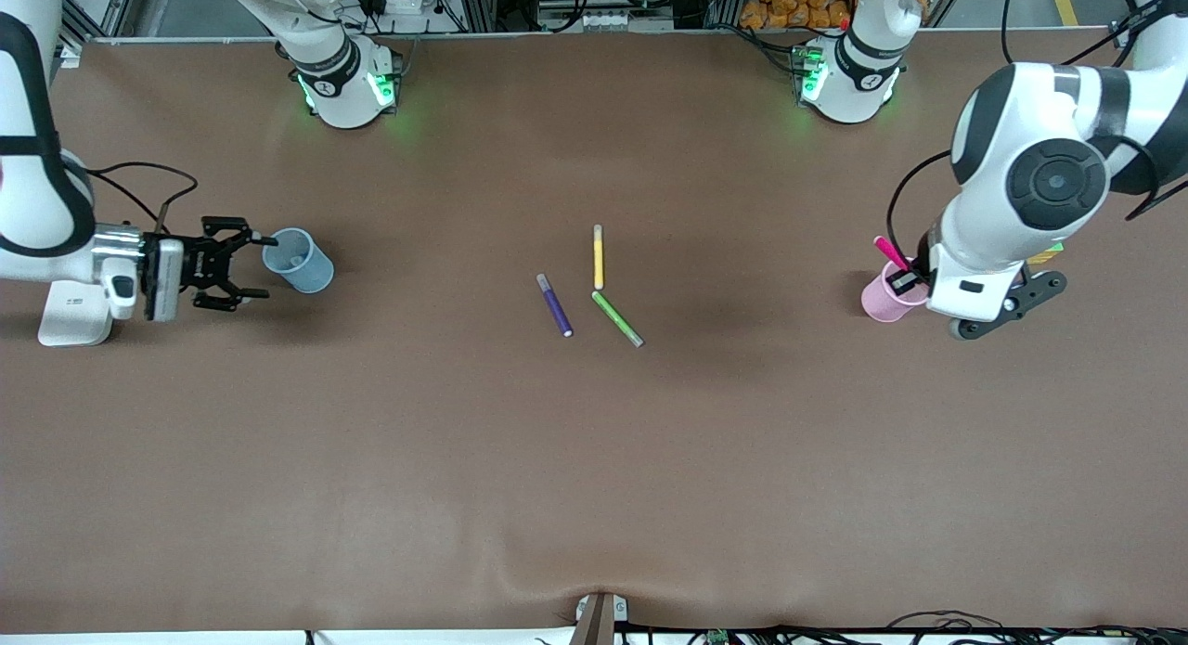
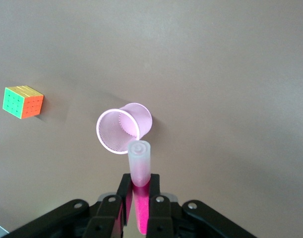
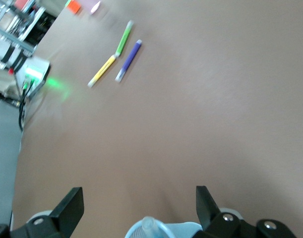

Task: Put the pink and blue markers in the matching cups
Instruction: 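Drop the blue marker into the blue cup while the left carries pink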

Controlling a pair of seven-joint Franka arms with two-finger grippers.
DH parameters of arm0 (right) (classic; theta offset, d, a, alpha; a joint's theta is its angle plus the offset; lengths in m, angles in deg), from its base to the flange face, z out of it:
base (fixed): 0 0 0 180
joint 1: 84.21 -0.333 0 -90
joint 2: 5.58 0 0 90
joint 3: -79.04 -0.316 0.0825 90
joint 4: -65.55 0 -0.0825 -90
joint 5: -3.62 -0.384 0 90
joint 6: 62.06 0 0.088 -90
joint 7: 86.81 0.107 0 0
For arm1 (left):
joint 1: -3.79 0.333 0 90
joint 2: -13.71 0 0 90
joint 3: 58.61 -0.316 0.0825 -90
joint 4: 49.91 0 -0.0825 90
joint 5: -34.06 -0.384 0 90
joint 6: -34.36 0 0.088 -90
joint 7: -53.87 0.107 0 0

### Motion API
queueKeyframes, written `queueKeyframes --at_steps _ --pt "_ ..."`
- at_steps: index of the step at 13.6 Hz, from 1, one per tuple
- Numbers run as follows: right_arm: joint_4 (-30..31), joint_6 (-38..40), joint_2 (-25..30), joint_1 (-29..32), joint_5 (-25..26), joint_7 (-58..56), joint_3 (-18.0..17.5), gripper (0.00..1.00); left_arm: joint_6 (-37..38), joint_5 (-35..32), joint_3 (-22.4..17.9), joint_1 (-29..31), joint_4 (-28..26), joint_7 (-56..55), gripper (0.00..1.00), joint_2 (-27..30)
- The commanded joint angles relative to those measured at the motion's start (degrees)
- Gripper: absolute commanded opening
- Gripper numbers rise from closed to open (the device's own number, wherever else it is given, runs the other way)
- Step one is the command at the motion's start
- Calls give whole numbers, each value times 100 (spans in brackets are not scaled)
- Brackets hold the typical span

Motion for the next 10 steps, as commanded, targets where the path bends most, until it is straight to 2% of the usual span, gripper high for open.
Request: queueKeyframes --at_steps 1,3,5,7,9,10 --pt "-1087 826 -22 16 121 1698 -60 100 -351 -124 65 153 -608 240 0 542" --pt "-1939 1381 -22 -54 331 3420 -69 100 -817 -334 56 153 -1144 381 0 877" --pt "-2617 1690 -13 -195 683 4478 -69 100 -828 -467 56 275 -1243 573 0 1035" --pt "-3188 1814 -4 -265 929 5043 -78 100 -836 -467 65 547 -1252 1012 0 1132" --pt "-3681 1937 -13 -458 1569 6321 -86 100 -950 -467 65 707 -1391 1320 0 1290" --pt "-3857 1946 -4 -563 1711 6912 -95 100 -1020 -475 56 724 -1549 1426 0 1430"
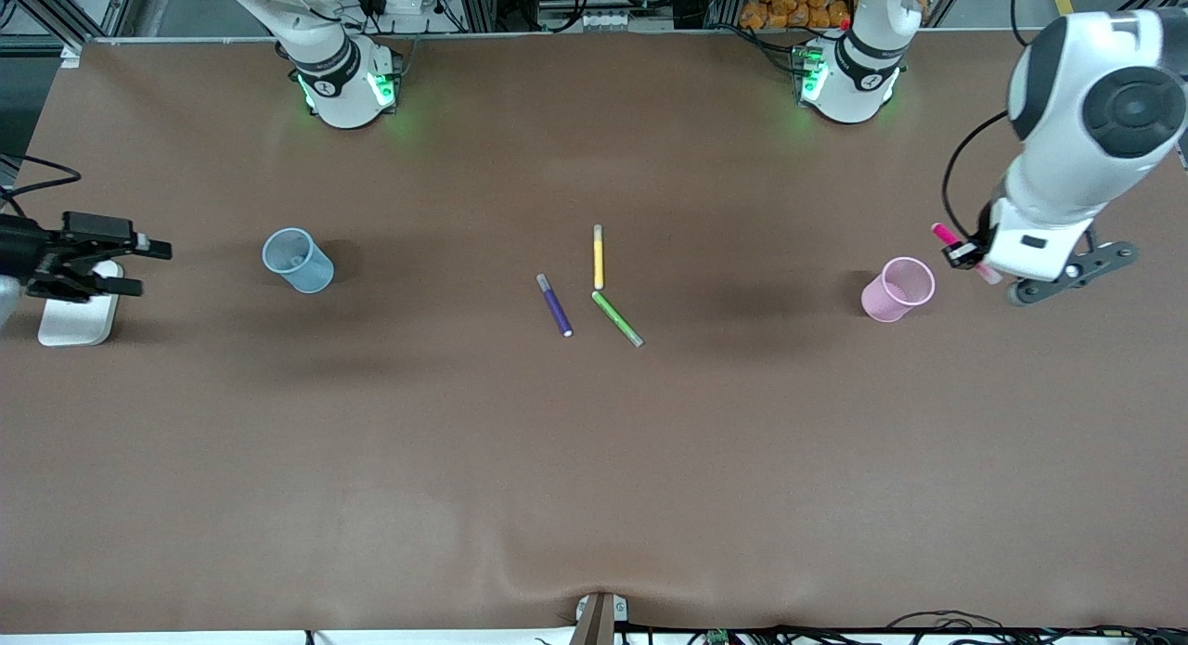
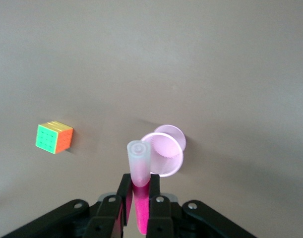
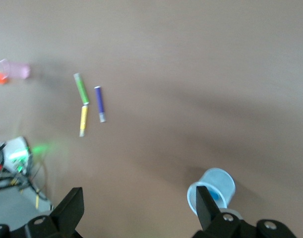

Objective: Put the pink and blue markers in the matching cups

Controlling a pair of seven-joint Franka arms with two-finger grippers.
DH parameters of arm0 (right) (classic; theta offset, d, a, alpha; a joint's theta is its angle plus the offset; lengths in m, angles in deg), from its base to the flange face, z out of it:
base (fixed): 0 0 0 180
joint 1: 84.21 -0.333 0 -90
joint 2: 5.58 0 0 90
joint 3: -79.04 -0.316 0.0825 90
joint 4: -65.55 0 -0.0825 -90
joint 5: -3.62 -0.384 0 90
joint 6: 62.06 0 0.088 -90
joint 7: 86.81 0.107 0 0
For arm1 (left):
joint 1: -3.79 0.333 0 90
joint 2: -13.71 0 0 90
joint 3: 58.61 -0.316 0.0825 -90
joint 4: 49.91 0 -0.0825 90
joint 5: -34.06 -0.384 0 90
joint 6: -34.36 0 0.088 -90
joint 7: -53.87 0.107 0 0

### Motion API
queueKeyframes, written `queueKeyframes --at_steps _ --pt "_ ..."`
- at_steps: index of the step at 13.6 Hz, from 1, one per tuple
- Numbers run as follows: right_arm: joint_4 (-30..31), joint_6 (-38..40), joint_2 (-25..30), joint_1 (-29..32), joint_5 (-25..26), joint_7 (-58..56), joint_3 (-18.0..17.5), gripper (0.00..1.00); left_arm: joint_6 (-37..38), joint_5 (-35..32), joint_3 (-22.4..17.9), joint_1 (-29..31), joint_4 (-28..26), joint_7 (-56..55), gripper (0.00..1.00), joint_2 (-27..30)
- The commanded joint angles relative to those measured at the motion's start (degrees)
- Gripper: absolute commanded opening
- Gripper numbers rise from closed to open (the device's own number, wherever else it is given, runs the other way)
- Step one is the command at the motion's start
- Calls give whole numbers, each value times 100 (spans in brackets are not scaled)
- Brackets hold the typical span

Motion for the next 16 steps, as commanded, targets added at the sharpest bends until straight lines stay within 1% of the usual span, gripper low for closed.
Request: queueKeyframes --at_steps 1,2,3,4,5,6,8,9,10,11,12,13,15,16 --pt "-657 134 -78 -338 560 1290 -16 100 -250 -100 55 199 -512 391 0 495" --pt "-867 178 -87 -496 962 1415 -7 100 -312 -100 64 322 -618 498 0 575" --pt "-1087 283 -78 -741 1549 1634 -16 100 -425 -100 64 341 -741 516 0 610" --pt "-1315 353 -78 -1048 1964 2176 10 100 -557 -100 55 359 -846 517 0 645" --pt "-1457 554 -78 -1130 2072 2834 2 100 -706 -91 64 350 -987 508 0 663" --pt "-1589 661 -78 -1131 2074 3145 -7 100 -873 -91 64 350 -1110 508 0 733" --pt "-1696 723 -52 -1165 2231 3235 19 100 -1207 -91 64 359 -1365 508 0 838" --pt "-1652 723 18 -1174 2423 3323 -7 100 -1331 -91 64 359 -1409 508 0 839" --pt "-1626 776 114 -1183 2521 3619 -25 100 -1454 -91 64 359 -1471 508 0 839" --pt "-1530 985 185 -1270 2539 4118 -34 100 -1655 -91 55 359 -1593 508 0 848" --pt "-1250 1074 429 -1384 2539 4332 -25 100 -1901 -91 55 368 -1777 508 0 883" --pt "-969 953 588 -1455 2548 4387 -16 100 -2182 -91 55 463 -1988 508 0 935" --pt "-696 707 834 -1430 2548 4387 -7 100 -2561 -91 55 535 -2165 508 0 901" --pt "-320 558 1166 -1438 2539 4387 -7 100 -2649 -91 64 535 -2209 508 0 892"
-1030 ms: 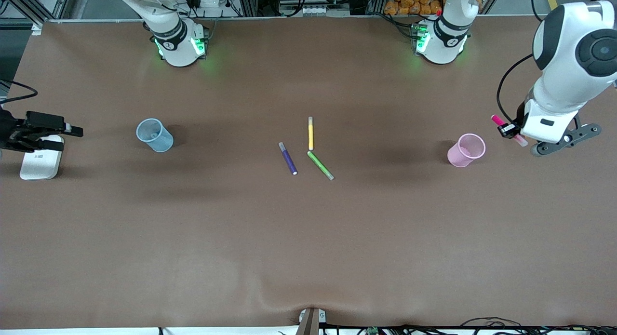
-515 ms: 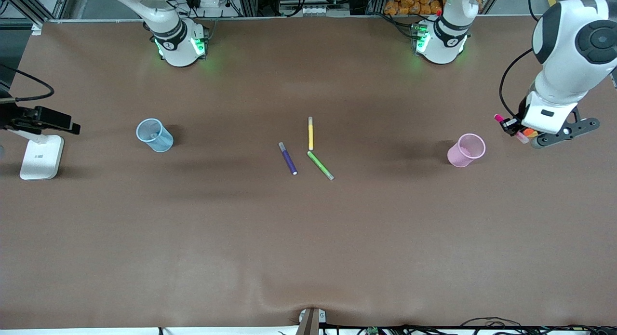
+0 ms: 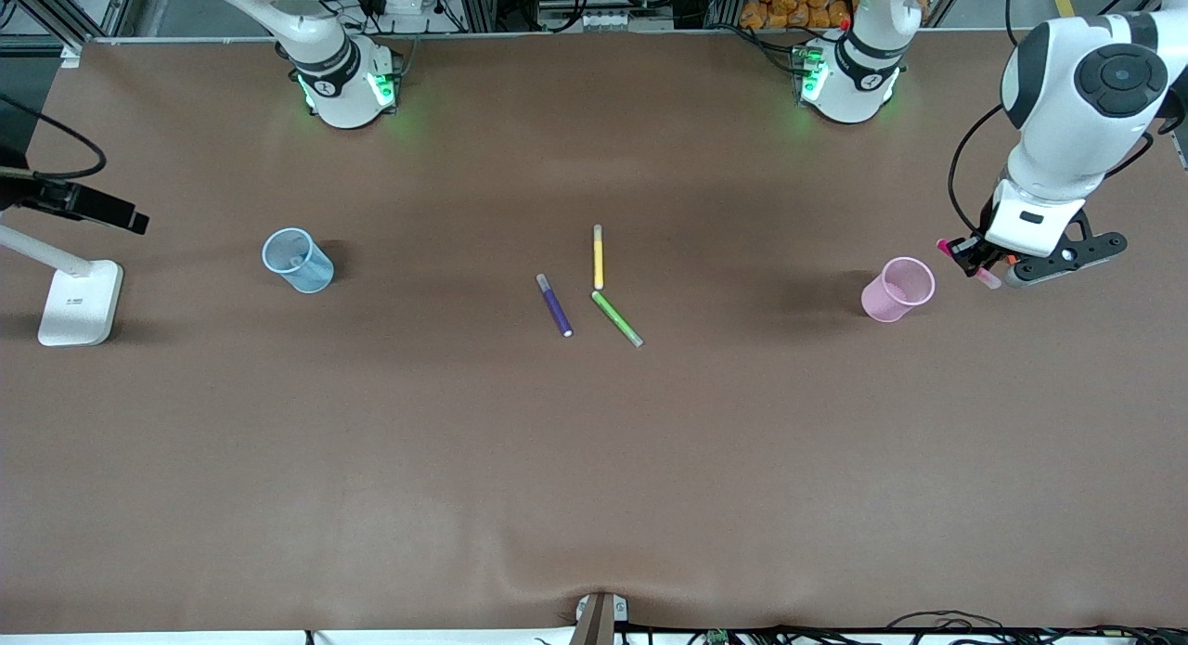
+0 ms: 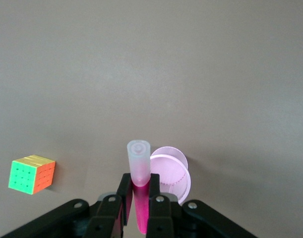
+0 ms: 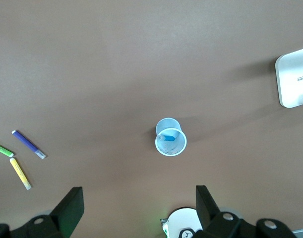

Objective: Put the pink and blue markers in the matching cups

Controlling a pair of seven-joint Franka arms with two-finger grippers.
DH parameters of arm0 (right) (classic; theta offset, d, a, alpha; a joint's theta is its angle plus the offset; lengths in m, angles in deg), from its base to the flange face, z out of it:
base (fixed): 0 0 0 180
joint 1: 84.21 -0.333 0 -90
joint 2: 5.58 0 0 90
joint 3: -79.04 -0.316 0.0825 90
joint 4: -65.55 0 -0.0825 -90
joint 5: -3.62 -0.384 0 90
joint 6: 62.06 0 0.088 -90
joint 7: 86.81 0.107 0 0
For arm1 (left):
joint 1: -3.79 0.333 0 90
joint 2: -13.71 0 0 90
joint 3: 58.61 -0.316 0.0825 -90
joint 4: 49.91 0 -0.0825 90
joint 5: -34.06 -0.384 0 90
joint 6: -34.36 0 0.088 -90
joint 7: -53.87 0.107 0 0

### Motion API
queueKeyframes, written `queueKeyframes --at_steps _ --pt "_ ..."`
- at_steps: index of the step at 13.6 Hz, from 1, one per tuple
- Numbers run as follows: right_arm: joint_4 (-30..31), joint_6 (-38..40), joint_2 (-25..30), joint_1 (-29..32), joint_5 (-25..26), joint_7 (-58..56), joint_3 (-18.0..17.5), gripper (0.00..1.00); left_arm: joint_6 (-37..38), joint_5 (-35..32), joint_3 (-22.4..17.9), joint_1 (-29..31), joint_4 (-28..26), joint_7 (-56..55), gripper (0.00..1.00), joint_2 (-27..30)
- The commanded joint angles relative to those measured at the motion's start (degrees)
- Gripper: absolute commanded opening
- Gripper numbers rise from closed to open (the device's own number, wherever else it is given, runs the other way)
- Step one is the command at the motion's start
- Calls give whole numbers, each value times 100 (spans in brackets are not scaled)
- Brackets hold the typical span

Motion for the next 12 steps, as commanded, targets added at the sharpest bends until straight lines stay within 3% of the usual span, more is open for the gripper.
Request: queueKeyframes --at_steps 1,4,7,10,12 --pt "1189 -536 1003 -43 121 37 -6 100 -361 -87 37 84 -363 47 0 239" --pt "1482 -696 1269 -52 139 -1023 -6 100 -739 -96 37 145 -626 47 0 257" --pt "1597 -820 1278 -104 104 -1018 -33 100 -1109 -87 46 145 -838 38 0 231" --pt "1009 -785 955 -140 218 -1027 11 100 -1144 -87 46 136 -873 12 0 204" --pt "955 -697 953 -96 218 -1027 11 100 -1171 -96 46 136 -873 -49 0 169"
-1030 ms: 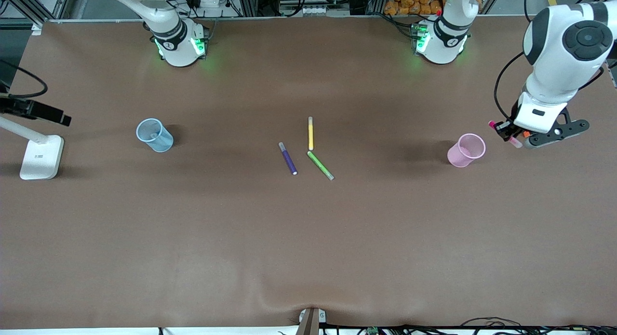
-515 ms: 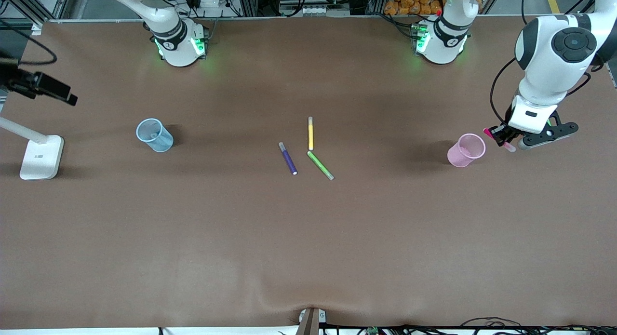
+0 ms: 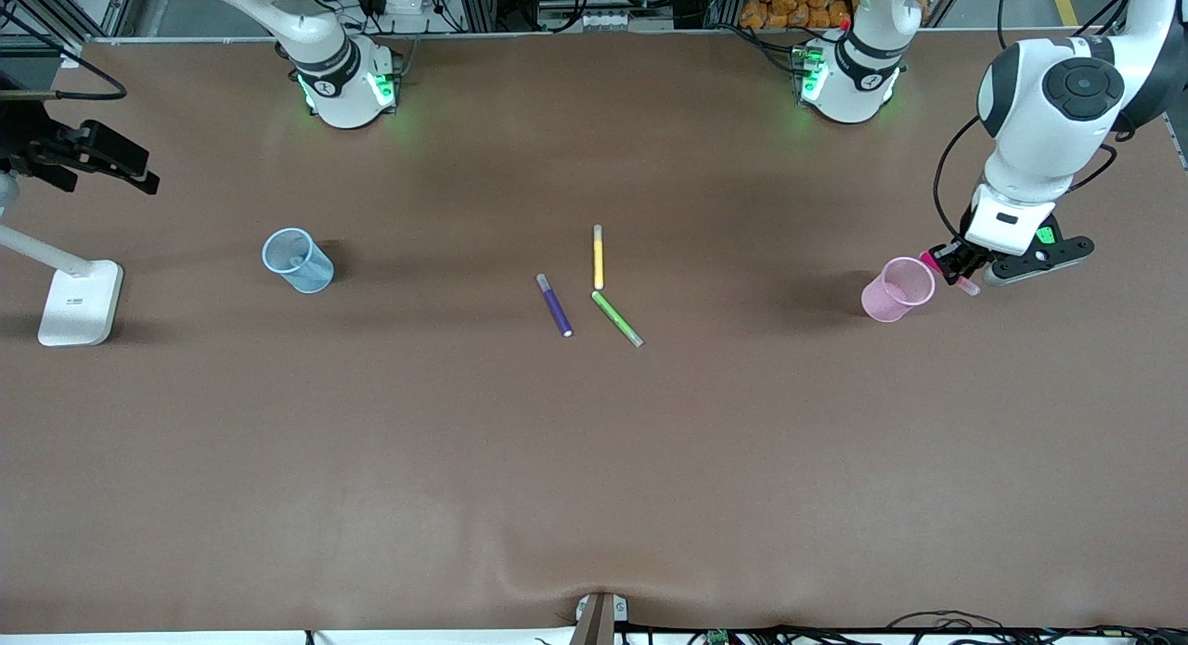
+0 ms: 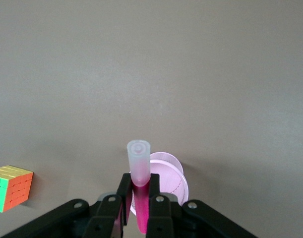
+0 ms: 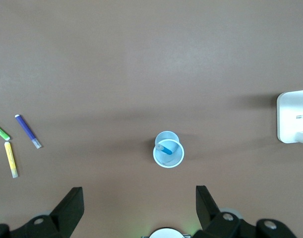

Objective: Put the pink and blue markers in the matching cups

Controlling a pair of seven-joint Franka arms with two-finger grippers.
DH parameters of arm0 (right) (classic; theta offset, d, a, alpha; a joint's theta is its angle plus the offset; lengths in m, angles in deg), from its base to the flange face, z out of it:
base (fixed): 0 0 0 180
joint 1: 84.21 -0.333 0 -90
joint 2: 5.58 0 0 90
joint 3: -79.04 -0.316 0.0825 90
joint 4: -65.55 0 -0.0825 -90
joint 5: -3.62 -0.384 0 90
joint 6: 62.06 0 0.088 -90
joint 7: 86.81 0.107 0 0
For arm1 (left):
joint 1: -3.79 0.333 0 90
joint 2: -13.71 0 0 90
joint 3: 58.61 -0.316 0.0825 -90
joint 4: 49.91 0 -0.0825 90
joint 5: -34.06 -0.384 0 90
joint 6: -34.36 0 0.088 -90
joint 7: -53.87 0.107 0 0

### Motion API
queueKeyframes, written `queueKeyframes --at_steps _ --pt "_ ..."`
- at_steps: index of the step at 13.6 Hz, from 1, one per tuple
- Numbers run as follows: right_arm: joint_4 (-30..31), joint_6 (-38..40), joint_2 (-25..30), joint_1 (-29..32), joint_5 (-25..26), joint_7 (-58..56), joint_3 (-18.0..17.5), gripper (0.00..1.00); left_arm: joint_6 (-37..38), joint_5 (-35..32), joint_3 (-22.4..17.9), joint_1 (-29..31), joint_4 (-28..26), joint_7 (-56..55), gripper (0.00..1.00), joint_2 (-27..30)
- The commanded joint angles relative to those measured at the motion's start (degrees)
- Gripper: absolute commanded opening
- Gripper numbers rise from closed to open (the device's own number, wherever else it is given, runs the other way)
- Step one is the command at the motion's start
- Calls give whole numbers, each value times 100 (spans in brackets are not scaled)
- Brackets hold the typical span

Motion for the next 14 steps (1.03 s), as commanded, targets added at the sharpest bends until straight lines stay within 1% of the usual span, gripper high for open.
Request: queueKeyframes --at_steps 1,4,6,8,10,11,14 --pt "-244 207 -102 20 110 -13 18 100 -126 -96 44 61 -141 -49 0 142" --pt "-402 234 -128 134 100 -13 18 100 -256 -96 44 70 -210 -49 0 142" --pt "-411 199 -128 108 136 -13 9 100 -502 -96 44 79 -360 -57 0 125" --pt "-385 190 -128 178 110 -4 18 100 -582 -96 43 79 -422 -58 0 72" --pt "-167 24 -128 152 127 -4 18 100 -1037 -96 44 148 -675 -66 0 10" --pt "-17 -204 -102 178 127 -4 18 100 -1257 -96 44 236 -764 -58 0 -33" --pt "46 -285 -102 205 118 -4 18 100 -1338 -96 44 255 -791 -66 0 -95"
